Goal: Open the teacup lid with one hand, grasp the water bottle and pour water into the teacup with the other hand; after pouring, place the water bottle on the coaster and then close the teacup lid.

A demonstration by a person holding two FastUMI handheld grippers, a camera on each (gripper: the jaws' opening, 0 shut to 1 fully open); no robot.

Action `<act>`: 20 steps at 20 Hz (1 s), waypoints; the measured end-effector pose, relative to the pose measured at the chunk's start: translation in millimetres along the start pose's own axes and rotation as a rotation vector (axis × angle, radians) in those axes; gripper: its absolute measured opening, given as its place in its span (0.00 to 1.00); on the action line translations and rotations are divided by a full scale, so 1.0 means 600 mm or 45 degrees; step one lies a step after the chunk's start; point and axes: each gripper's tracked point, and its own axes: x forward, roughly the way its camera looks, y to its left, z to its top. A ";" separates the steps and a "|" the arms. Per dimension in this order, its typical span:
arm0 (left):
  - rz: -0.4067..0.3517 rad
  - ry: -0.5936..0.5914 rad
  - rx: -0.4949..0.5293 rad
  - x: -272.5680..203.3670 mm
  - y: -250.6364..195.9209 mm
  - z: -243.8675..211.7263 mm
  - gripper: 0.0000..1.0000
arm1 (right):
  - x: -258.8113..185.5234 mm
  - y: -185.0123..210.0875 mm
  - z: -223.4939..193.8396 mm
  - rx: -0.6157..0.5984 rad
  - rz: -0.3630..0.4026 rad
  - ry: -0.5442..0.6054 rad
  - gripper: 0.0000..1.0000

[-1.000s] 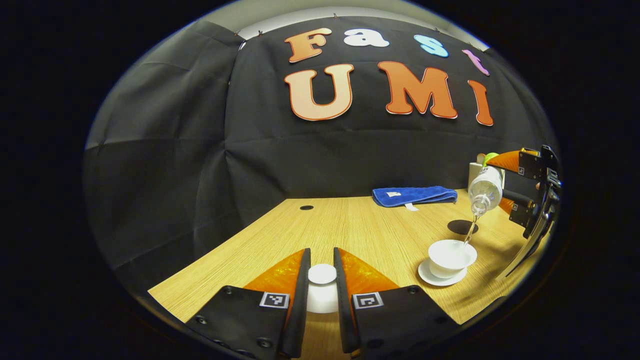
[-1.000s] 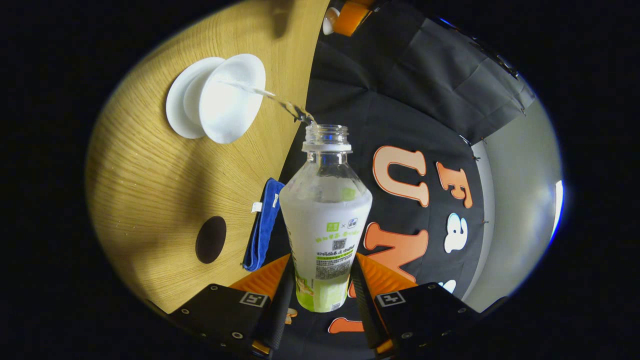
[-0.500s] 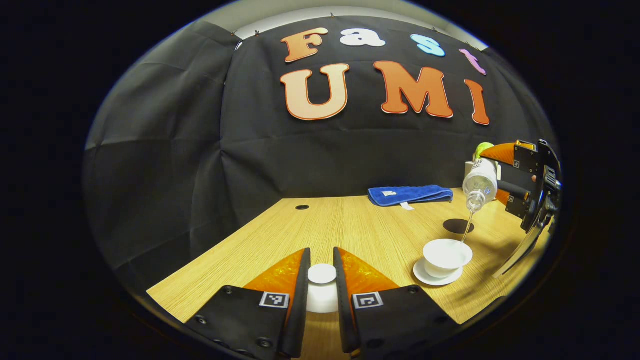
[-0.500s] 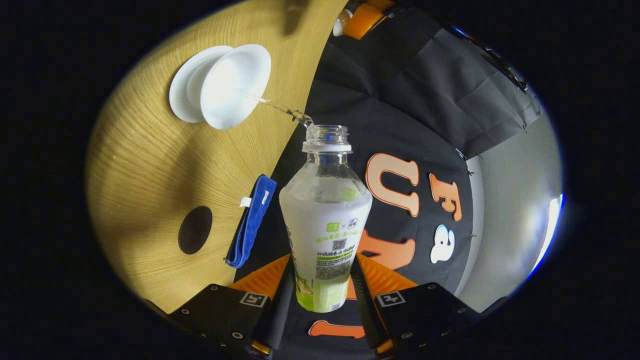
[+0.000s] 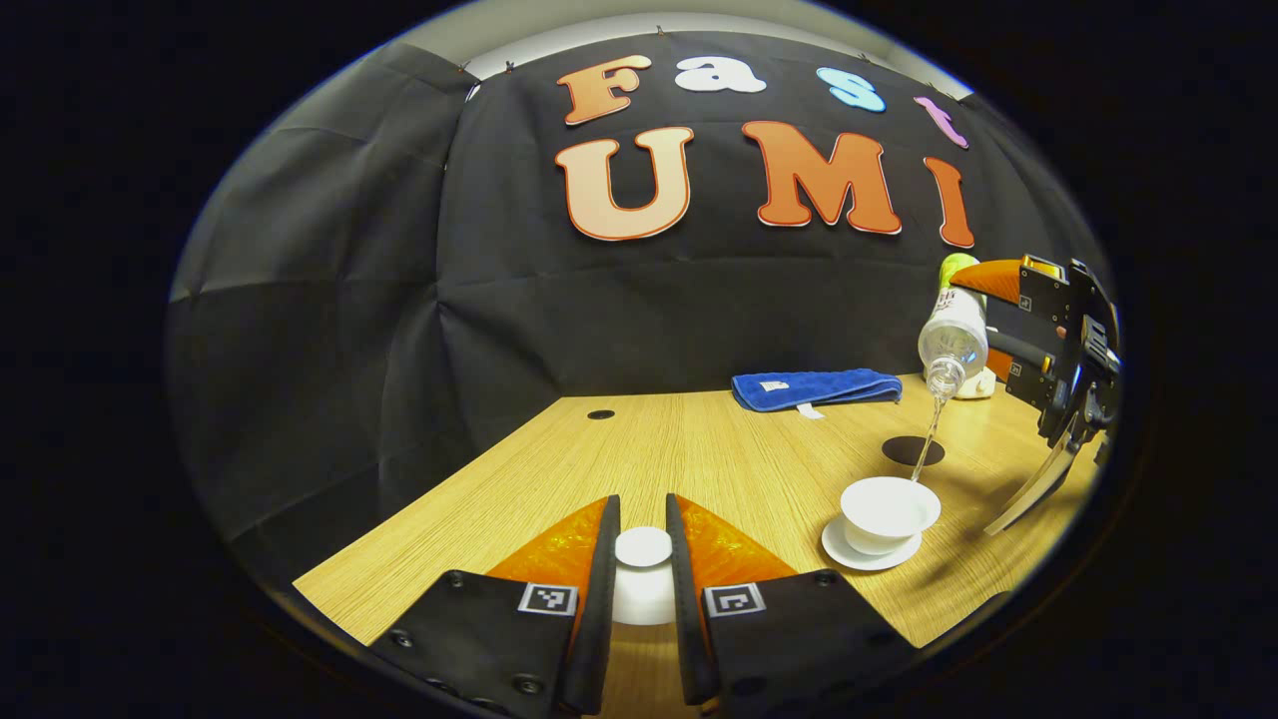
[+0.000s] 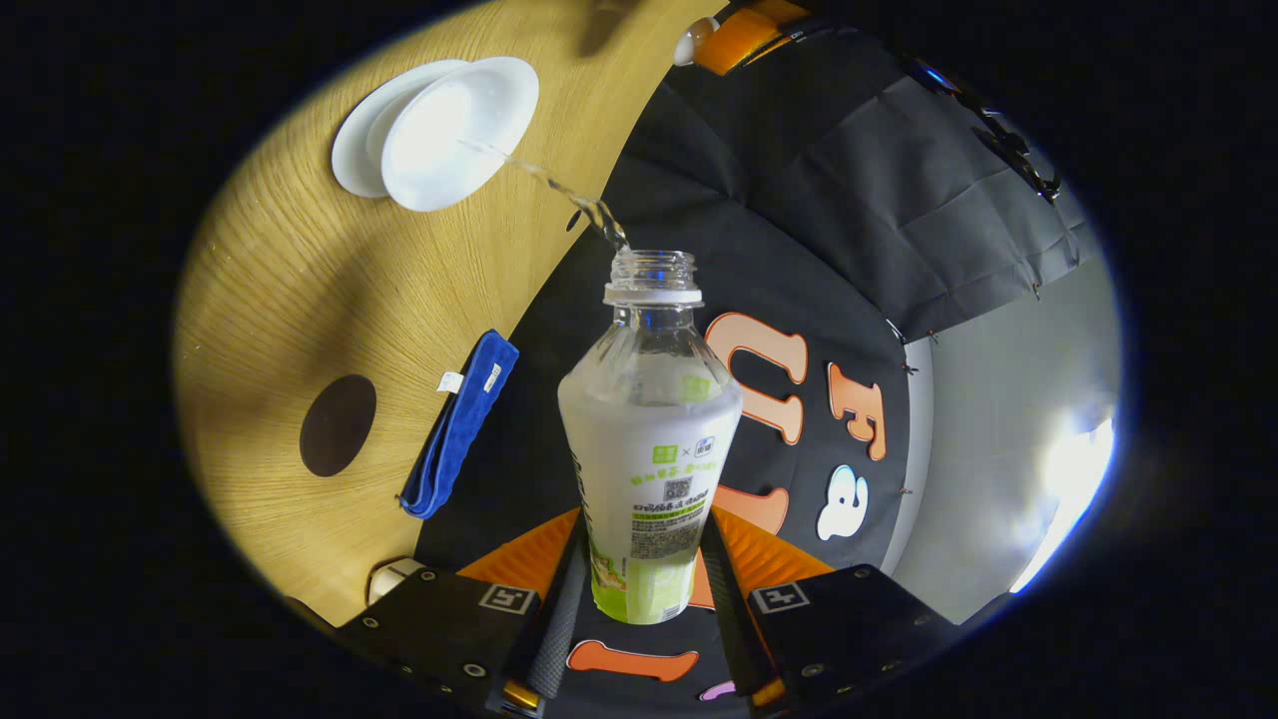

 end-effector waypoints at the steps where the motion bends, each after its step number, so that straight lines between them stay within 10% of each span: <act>1: -0.002 0.002 0.001 0.000 -0.001 0.000 0.33 | 0.004 -0.004 -0.003 -0.014 -0.013 -0.004 0.67; 20: 0.004 0.007 0.022 -0.005 0.000 0.005 0.32 | 0.008 -0.003 0.051 -0.193 -0.104 -0.161 0.64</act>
